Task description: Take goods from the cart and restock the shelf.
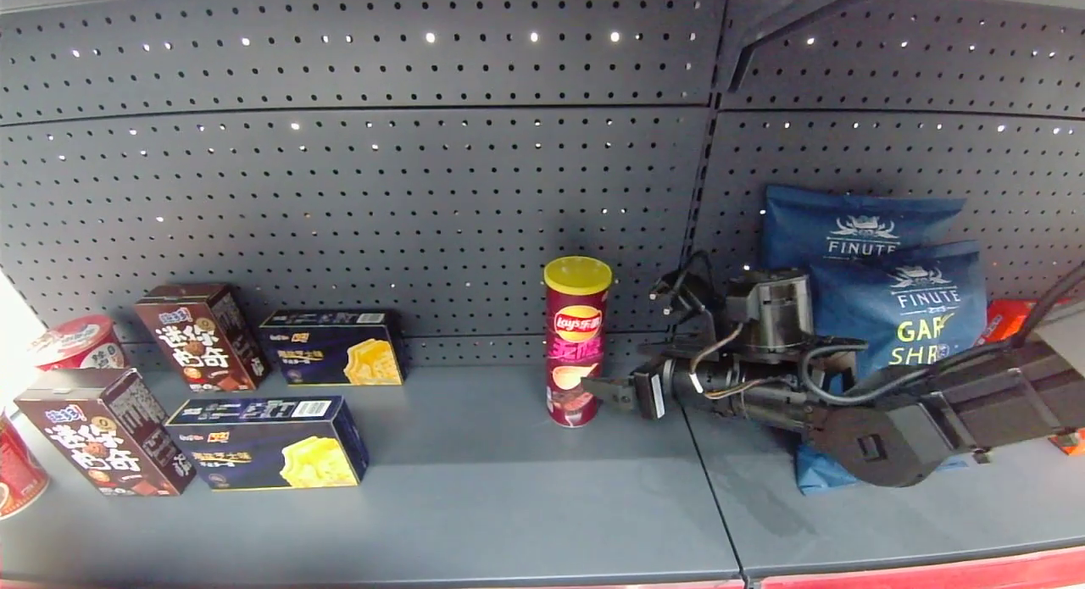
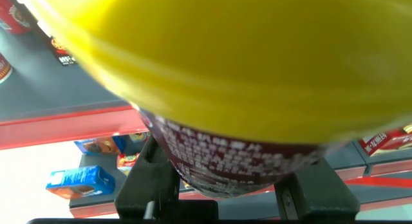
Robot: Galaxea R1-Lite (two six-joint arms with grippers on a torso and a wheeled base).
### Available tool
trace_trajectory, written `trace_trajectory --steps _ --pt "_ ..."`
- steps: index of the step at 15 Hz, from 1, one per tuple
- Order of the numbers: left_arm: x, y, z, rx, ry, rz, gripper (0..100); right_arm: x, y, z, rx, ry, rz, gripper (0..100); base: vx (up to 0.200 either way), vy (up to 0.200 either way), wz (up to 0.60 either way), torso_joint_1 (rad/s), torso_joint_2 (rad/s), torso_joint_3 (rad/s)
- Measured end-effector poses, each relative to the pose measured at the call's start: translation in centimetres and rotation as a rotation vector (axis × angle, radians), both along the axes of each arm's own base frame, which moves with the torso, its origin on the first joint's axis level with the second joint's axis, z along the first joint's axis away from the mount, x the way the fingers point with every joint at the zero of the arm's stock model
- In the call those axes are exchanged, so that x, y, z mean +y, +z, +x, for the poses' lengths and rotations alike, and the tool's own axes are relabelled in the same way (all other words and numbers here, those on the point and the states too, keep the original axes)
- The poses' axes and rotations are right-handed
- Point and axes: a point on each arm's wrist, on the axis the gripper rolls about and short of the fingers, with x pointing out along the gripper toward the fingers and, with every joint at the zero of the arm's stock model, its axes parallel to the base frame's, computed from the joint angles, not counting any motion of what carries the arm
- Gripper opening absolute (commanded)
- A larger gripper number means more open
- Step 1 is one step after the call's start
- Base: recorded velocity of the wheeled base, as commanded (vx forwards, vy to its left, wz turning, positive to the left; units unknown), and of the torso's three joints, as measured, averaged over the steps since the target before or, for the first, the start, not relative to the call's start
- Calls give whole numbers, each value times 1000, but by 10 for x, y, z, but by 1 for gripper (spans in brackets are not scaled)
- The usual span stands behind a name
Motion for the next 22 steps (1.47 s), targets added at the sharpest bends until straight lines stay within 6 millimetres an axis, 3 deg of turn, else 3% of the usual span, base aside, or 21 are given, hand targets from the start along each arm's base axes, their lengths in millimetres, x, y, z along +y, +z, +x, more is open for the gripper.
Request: trace_trajectory --steps 5,9,10,16,19,22 --pt "0 0 0 1 -2 0 0 25 -16 29 3 -4 59 100 0 0 0 0 0 0" --pt "0 0 0 3 -2 0 0 34 -29 39 11 6 60 100 0 0 0 0 0 0" --pt "0 0 0 4 -3 -2 0 35 -31 40 13 7 58 0 0 0 0 0 0 0" --pt "0 0 0 6 -2 -5 0 47 -35 30 19 3 42 0 0 0 0 0 0 0" --pt "0 0 0 6 -1 -11 0 43 -25 11 19 -14 24 0 0 0 0 0 0 0" --pt "0 0 0 6 0 -22 0 25 -11 -17 18 -28 10 0 0 0 0 0 0 0"
